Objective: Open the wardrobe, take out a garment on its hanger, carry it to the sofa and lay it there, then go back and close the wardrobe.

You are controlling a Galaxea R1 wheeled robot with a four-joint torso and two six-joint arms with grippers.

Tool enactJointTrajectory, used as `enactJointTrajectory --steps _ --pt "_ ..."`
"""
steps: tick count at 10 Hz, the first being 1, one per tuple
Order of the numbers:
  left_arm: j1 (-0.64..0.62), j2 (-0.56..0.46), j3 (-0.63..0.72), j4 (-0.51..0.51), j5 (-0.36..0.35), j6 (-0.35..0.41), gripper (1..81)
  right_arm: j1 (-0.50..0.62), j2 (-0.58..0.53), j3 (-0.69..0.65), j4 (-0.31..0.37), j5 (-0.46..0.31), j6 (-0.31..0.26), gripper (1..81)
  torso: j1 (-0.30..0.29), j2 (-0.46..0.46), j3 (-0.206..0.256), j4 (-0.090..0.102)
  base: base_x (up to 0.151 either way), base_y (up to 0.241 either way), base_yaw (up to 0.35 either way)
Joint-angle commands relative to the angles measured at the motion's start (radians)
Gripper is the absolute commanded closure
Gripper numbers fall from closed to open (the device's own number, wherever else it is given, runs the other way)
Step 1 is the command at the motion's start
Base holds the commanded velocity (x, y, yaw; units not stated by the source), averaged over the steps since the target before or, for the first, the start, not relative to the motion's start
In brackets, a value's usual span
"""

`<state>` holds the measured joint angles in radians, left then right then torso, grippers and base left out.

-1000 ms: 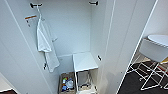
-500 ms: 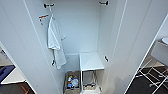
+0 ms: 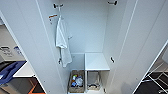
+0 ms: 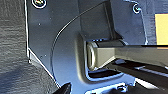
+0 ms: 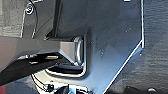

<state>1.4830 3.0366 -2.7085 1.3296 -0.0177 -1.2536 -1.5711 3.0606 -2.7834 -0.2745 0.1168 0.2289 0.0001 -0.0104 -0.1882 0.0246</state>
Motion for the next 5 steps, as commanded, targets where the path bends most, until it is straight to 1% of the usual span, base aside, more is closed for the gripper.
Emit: enactJointTrajectory --steps 1,3,4,5 --pt "-0.025 0.002 0.001 -0.001 0.044 0.005 1.0 0.018 0.0 -0.001 -0.002 -0.051 -0.002 1.0 0.0 0.0 0.0 0.0 0.0 0.0 0.129" --pt "-0.025 0.001 0.001 -0.004 0.044 0.002 1.0 0.019 0.0 -0.001 -0.002 -0.051 -0.002 1.0 0.0 0.0 0.0 0.0 0.0 0.0 0.0" --pt "-0.025 -0.004 0.001 -0.006 0.039 -0.001 1.0 0.019 0.0 -0.001 -0.002 -0.052 -0.002 1.0 0.0 0.0 0.0 0.0 -0.072 -0.162 0.0" --pt "-0.025 -0.007 0.003 -0.006 0.035 -0.001 1.0 0.021 0.0 -0.001 -0.002 -0.052 -0.002 1.0 0.0 0.0 0.0 0.0 0.0 -0.124 0.0"
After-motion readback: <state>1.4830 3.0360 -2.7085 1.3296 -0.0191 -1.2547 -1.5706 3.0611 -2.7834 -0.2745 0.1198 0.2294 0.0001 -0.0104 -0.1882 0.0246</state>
